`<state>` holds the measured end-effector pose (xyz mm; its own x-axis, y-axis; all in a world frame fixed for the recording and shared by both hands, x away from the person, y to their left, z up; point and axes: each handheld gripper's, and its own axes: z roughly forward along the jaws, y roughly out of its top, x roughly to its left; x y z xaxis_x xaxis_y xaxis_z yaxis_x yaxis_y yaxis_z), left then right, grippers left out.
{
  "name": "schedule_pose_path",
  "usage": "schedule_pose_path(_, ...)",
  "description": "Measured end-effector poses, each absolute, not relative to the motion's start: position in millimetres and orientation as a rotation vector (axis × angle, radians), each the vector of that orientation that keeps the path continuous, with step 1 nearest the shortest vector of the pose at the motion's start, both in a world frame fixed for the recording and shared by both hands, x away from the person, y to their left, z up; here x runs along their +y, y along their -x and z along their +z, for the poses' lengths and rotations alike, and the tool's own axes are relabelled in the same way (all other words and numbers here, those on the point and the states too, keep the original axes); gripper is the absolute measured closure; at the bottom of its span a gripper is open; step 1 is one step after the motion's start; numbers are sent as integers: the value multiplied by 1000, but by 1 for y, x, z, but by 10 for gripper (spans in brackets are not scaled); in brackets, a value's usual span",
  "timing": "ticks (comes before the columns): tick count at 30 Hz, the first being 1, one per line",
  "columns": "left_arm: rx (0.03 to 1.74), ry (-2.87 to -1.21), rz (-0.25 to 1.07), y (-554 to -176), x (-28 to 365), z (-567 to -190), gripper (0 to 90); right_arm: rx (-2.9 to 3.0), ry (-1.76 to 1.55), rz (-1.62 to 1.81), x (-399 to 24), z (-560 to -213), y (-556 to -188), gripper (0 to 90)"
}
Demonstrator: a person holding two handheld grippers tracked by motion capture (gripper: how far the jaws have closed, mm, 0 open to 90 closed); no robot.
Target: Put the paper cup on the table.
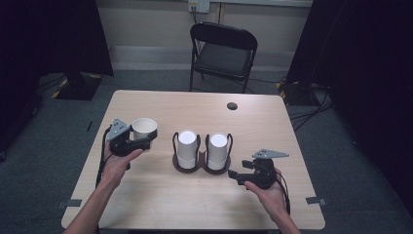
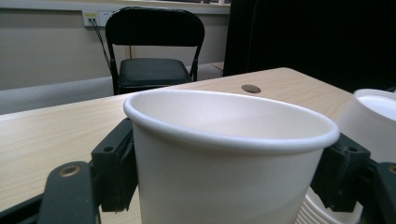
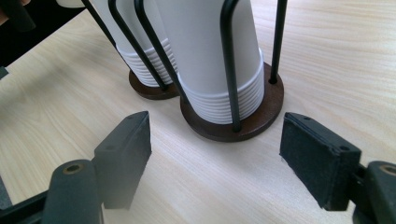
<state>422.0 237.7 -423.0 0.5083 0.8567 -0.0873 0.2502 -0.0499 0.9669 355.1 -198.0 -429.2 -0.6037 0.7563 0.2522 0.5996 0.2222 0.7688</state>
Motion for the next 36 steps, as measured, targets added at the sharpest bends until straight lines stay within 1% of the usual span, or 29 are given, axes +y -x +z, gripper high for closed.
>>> schedule_pose_path(2,973,-1576,650,-429,239,-428,225,2313,-1307,1320,-199,-431,-356,247)
schedule_pose_path(4,982,-1613,642,-437,239,-430,224,2310,-1316,1313,-200,-431,-356,249)
schedule_pose_path(8,974,-1593,625,-444,241,-425,222,2306,-1319,1309,-200,-432,-356,250)
schedule_pose_path(10,974,-1618,651,-453,241,-424,221,2312,-1318,1305,-200,-433,-355,250)
schedule_pose_path(13,981,-1606,650,-457,242,-427,220,2315,-1310,1301,-200,-433,-355,252)
schedule_pose_path(15,998,-1613,617,-463,243,-435,218,2312,-1310,1299,-201,-434,-354,254)
schedule_pose_path(22,995,-1641,599,-469,236,-446,209,2310,-1324,1287,-202,-435,-354,258)
schedule_pose_path(25,997,-1677,594,-472,234,-451,206,2310,-1324,1283,-201,-435,-354,259)
schedule_pose_path(36,1040,-1729,558,-475,232,-462,202,2320,-1325,1252,-201,-435,-353,268)
